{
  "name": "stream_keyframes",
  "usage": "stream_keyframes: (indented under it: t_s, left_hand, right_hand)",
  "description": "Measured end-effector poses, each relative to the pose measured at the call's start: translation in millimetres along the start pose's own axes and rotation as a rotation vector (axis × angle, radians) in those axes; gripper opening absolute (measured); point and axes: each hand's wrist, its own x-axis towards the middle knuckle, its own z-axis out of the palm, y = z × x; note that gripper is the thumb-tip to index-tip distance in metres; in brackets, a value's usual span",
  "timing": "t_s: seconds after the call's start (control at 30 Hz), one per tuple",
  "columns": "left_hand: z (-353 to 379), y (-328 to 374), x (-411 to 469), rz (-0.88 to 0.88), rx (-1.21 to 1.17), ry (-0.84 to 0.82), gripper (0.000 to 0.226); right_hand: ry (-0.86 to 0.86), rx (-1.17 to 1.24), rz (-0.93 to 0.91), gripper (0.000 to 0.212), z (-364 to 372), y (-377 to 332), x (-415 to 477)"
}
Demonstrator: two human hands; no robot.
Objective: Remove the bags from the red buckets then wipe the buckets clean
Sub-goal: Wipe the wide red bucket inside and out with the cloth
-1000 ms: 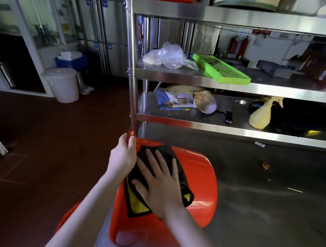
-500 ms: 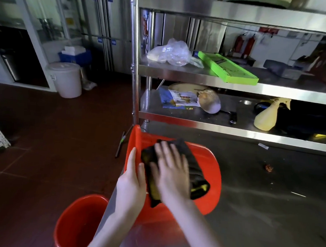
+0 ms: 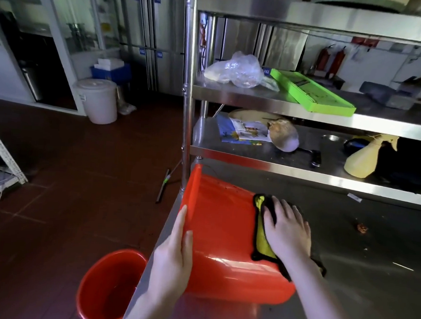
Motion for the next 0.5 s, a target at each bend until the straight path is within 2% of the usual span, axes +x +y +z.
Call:
stream_keyframes:
  t_s: [0.07, 0.2, 0.3, 0.4, 0.5]
  left_hand:
    - [2.1, -3.7, -8.4, 0.03, 0.025, -0.002, 0.049]
    - [-0.4, -13.4, -14.5, 0.048, 0.097, 0.029, 0.053]
    - [-9.6, -21.3, -22.0, -0.02, 0.097, 0.057, 0.051]
    - [-19.2, -26.2, -26.6, -0.038, 0.086, 0.06, 0.054]
    - [-18.1, -27.8, -25.7, -0.043, 0.085, 0.014, 0.057]
  right_hand:
    - [0.088, -0.05, -0.085, 0.056, 2.0, -25.8, -9.4]
    - [0.193, -0.036, -0.427, 0.057, 6.8, -104.3, -36.6]
    - [0.177, -0.031, -0.573, 0.057, 10.0, -127.5, -45.0]
    - [0.156, -0.058, -0.516, 0.06, 8.9, -109.6, -40.9]
    - [0.109, -0.067, -0.283, 0.061, 4.5, -62.1, -24.6]
